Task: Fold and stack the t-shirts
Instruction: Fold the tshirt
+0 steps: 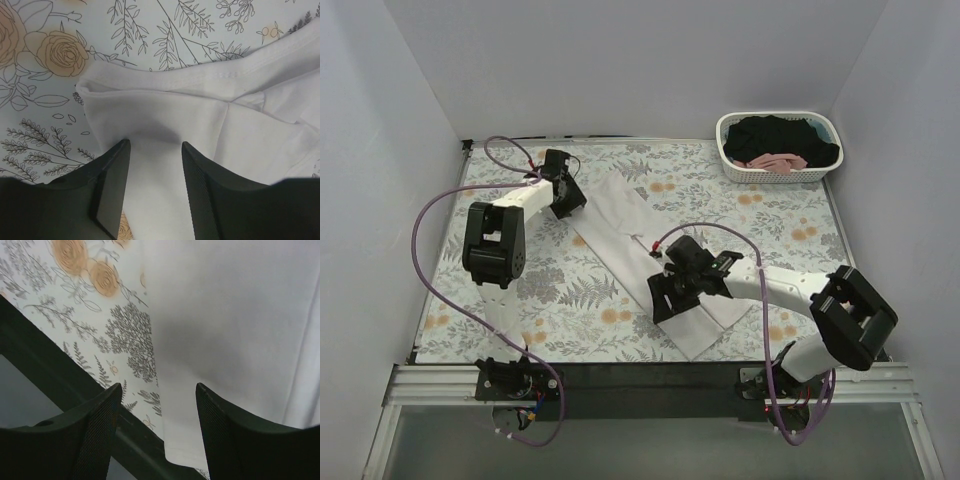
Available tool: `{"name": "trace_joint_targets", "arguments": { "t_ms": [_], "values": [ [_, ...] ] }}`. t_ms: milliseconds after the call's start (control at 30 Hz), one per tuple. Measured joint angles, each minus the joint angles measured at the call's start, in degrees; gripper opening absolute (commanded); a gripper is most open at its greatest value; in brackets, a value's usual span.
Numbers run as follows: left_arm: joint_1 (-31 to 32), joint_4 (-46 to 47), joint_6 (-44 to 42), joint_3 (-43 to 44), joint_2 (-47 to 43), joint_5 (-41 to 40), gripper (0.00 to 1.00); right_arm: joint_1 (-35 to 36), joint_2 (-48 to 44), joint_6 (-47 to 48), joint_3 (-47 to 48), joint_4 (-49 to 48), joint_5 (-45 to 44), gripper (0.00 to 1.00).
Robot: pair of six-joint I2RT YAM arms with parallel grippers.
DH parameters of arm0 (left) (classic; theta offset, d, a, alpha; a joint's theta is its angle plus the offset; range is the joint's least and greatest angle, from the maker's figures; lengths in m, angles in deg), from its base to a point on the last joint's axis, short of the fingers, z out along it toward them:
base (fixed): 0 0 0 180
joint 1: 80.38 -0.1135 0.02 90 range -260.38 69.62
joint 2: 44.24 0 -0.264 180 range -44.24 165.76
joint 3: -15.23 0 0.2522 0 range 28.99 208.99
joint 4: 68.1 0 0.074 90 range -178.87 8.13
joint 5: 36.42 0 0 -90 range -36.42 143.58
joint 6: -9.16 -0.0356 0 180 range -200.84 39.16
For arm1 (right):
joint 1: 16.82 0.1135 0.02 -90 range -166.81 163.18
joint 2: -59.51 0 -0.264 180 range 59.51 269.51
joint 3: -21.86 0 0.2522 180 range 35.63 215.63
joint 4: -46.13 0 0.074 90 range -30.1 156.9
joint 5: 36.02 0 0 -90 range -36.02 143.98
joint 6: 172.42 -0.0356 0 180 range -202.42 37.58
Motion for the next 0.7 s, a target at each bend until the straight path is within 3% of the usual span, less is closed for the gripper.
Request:
{"name": "trace_joint_targets", "arguments": {
  "t_ms": [200,533,700],
  "values": [
    [-0.1,-0.5,-1.4,-1.8,-4.9,-0.9,0.64,-1.2,6.2,4.8,16.0,2.2,0.9,0.68],
    [0.3,4.9,-3.8,-23.9,-50.9,-3.8,0.73,-5.1,29.7,14.5,47.1,0.5,4.7,0.67],
    [0.8,4.0,-4.3,-38.7,-60.3,-3.0,0.74,-6.3,41.1,16.1,56.2,-2.7,6.1,0.67]
  ]
}}
